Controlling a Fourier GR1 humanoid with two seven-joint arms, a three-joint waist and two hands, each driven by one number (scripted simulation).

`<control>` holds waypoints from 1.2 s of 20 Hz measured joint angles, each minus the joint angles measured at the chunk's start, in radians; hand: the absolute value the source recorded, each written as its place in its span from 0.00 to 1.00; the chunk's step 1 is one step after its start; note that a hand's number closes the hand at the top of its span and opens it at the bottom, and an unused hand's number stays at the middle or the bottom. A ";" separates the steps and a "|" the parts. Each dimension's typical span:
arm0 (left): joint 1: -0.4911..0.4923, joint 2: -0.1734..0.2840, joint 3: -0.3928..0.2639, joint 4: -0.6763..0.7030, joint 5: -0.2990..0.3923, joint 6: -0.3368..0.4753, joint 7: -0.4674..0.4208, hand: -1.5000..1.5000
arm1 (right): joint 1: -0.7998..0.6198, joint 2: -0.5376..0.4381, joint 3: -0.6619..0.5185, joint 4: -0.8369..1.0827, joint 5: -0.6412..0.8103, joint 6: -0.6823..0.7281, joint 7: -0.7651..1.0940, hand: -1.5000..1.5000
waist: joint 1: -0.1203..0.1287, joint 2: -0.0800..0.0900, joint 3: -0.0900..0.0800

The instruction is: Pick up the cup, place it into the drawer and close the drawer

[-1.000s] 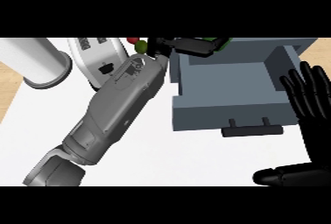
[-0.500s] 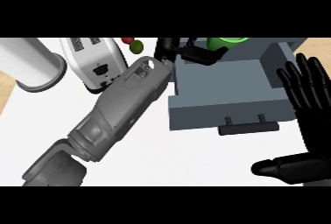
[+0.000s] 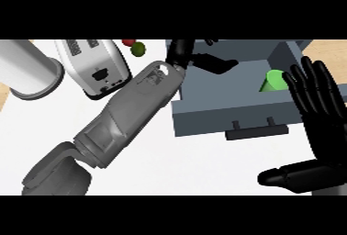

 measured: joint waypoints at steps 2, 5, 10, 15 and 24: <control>0.005 0.000 -0.021 -0.009 0.017 0.015 0.003 0.00 | -0.011 0.004 -0.003 0.001 -0.010 -0.005 0.007 0.00 | -0.004 0.001 0.000; 0.013 0.000 -0.031 -0.026 0.051 0.016 -0.016 0.00 | -0.013 0.008 0.001 -0.015 -0.022 -0.007 0.022 0.00 | -0.003 0.000 -0.001; 0.025 0.000 -0.011 -0.056 0.121 -0.010 -0.089 0.00 | -0.002 0.015 -0.004 -0.011 -0.063 0.010 0.013 0.00 | 0.004 -0.001 -0.001; 0.024 0.000 0.037 -0.093 0.180 -0.057 -0.157 0.00 | 0.008 -0.007 -0.031 -0.046 -0.127 0.023 0.062 0.00 | 0.036 -0.010 -0.002; 0.120 0.057 0.116 -0.245 0.208 -0.069 -0.142 0.00 | 0.071 -0.115 -0.065 -0.107 -0.143 0.134 0.077 1.00 | 0.103 -0.029 -0.002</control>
